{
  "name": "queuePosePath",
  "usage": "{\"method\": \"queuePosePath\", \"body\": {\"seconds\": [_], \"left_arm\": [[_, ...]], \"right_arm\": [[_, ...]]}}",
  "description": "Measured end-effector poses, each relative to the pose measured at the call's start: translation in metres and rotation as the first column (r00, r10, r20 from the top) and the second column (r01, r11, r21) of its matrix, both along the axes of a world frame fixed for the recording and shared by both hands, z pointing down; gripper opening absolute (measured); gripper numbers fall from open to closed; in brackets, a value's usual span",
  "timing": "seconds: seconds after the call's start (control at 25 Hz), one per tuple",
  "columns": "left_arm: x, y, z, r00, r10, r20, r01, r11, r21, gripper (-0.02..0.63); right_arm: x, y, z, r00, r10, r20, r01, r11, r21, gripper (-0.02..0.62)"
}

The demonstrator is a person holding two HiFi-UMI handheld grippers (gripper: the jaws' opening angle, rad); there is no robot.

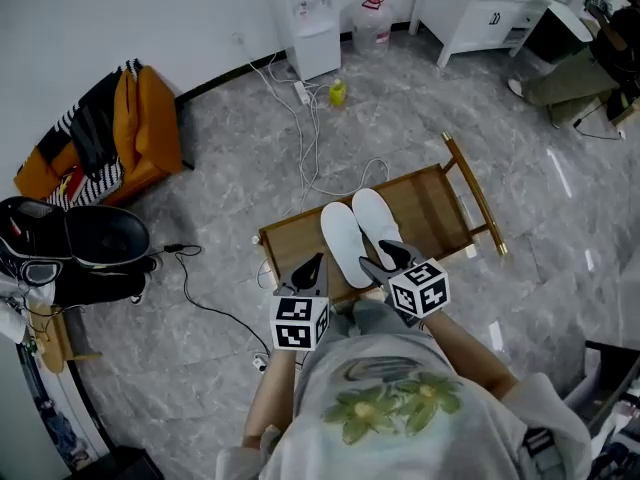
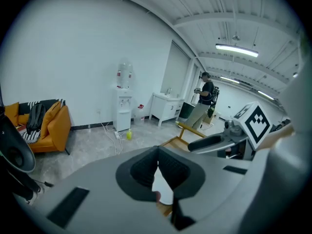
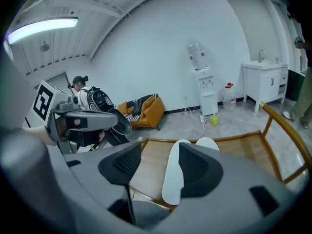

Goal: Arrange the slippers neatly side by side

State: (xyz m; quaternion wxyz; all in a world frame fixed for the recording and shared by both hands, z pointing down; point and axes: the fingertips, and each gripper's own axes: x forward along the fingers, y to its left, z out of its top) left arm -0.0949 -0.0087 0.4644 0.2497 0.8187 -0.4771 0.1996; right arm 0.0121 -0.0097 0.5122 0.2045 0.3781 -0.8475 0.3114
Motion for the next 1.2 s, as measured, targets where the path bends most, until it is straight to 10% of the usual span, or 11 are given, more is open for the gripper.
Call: {"method": "queuePosePath", "body": {"seconds": [0.56,0.8,1.2], "left_arm": [[0.014,0.017,0.000,0.999,0.050,-0.019,-0.051,0.999,-0.016,0.015],[0.022,0.016,-0.008,0.997,0.070,-0.017,-0.070,0.998,0.006,0.015],[0.021,0.014,-0.011,0.997,0.069,-0.015,-0.069,0.998,0.006,0.015]], "right_arm": [[0.007,0.020,-0.032,1.000,-0.010,0.010,0.009,0.997,0.081,0.169],[0.009,0.023,-0.036,1.000,-0.013,-0.028,0.016,0.996,0.085,0.006],[0.007,0.018,-0.045,1.000,-0.013,0.002,0.013,0.996,0.087,0.006]]}}
